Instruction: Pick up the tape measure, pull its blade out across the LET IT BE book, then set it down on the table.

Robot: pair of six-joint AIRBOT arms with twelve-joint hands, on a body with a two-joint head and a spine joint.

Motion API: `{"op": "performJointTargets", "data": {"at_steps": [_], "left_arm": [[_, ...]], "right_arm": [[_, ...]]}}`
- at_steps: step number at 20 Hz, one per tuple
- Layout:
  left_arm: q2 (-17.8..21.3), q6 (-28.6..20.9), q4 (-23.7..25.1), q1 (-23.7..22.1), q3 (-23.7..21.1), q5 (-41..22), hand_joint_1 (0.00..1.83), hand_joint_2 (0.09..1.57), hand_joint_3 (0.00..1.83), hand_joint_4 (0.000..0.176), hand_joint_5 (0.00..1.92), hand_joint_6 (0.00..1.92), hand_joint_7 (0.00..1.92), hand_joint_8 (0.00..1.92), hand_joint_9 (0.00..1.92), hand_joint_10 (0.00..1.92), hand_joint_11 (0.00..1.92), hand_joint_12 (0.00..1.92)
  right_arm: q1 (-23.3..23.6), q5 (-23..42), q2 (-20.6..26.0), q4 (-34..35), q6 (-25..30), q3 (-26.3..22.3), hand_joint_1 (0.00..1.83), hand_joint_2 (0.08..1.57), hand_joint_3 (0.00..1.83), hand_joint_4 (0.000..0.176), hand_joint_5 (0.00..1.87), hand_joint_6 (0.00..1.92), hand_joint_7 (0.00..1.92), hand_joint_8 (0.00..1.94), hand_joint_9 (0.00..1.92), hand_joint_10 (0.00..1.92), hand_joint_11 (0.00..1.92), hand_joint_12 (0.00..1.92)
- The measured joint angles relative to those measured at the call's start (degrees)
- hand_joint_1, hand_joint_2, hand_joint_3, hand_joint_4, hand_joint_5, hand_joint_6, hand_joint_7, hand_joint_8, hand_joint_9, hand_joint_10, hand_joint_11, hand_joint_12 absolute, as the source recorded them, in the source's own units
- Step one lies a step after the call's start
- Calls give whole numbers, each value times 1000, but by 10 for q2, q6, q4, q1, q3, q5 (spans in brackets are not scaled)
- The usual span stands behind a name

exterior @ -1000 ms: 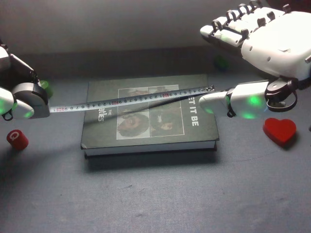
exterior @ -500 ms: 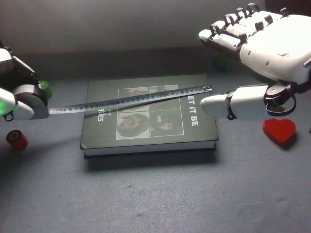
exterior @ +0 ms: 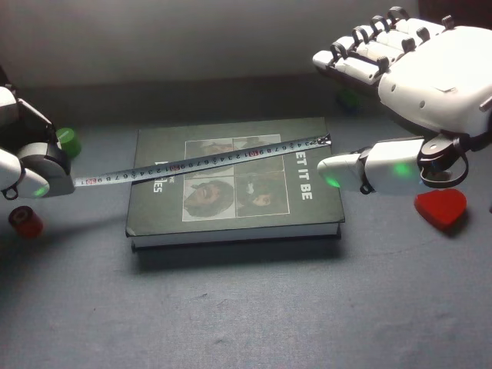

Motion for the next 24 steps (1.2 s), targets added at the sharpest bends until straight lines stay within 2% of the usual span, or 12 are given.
{"op": "performJointTargets", "data": {"at_steps": [4,9,14,18,22,24], "left_arm": [[0,0,2,0,0,0,1361,1156,0,0,799,1055,925,1100,869,1414,747,1402],[-1,0,2,2,1,0,1362,1161,1,0,750,1128,931,1083,875,1407,749,1407],[-2,1,5,-7,2,0,1357,1159,0,0,775,1118,914,1089,887,1393,765,1405],[9,5,-4,-25,-21,-4,1363,1153,0,0,791,1070,937,1076,879,1399,753,1392],[24,17,-20,-69,-64,-21,1360,1153,0,0,789,1093,934,1064,890,1387,753,1390],[47,20,-36,-78,-99,-27,1360,1153,0,0,780,1106,939,1054,892,1385,754,1391]], "right_arm": [[0,0,0,0,0,0,68,1093,0,25,0,0,11,4,0,0,0,289],[0,0,0,-5,0,0,113,1093,0,26,0,0,12,2,0,0,0,289],[0,0,0,-7,0,0,112,1094,0,25,0,0,3,1,0,0,0,330],[0,0,0,-7,0,0,114,1092,0,25,14,5,20,6,6,3,0,317],[0,-1,0,-8,0,0,119,1090,0,25,24,4,27,4,10,3,0,366],[0,0,0,-9,0,0,120,1090,0,25,18,0,21,1,6,0,0,344]]}}
